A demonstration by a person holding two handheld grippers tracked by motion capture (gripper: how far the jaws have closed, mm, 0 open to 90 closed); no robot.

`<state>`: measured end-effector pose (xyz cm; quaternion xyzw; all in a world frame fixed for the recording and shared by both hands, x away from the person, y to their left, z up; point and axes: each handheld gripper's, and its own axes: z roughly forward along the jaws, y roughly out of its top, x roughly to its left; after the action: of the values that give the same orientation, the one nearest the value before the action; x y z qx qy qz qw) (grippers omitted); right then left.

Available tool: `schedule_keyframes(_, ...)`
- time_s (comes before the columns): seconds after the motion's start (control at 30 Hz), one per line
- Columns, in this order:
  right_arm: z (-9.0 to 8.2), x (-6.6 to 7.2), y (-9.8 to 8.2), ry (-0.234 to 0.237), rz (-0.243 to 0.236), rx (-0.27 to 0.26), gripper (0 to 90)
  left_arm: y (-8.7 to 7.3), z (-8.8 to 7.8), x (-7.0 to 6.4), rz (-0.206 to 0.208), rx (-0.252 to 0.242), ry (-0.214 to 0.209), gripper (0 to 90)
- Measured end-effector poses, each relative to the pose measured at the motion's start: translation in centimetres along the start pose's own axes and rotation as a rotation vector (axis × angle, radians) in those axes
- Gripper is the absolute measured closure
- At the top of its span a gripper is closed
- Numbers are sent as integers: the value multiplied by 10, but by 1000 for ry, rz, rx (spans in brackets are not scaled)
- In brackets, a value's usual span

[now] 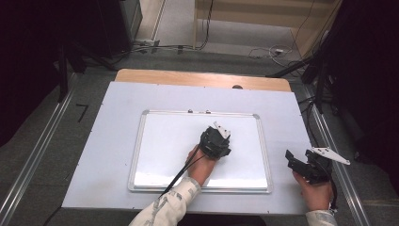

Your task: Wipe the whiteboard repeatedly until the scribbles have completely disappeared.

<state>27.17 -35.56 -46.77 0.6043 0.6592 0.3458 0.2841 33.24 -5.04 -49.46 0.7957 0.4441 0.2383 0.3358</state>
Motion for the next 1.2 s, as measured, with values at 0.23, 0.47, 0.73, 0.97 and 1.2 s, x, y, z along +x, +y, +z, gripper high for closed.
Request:
schedule_keyframes(0.23,1,-1,0,-2,-3,2,222,0,0,3,-9,0,-23,406)
schedule_keyframes(0.47,2,-4,-1,-1,5,6,222,-2,-1,20,-20,7,14,405)
schedule_keyframes(0.73,1,-4,-1,-4,3,5,222,-10,-6,50,-57,10,53,405)
schedule_keyframes(0.97,0,-4,-2,-8,3,4,222,-18,-11,77,-97,11,89,405)
schedule_keyframes(1.2,1,-4,-2,-8,6,7,222,-25,-16,101,-131,15,127,405)
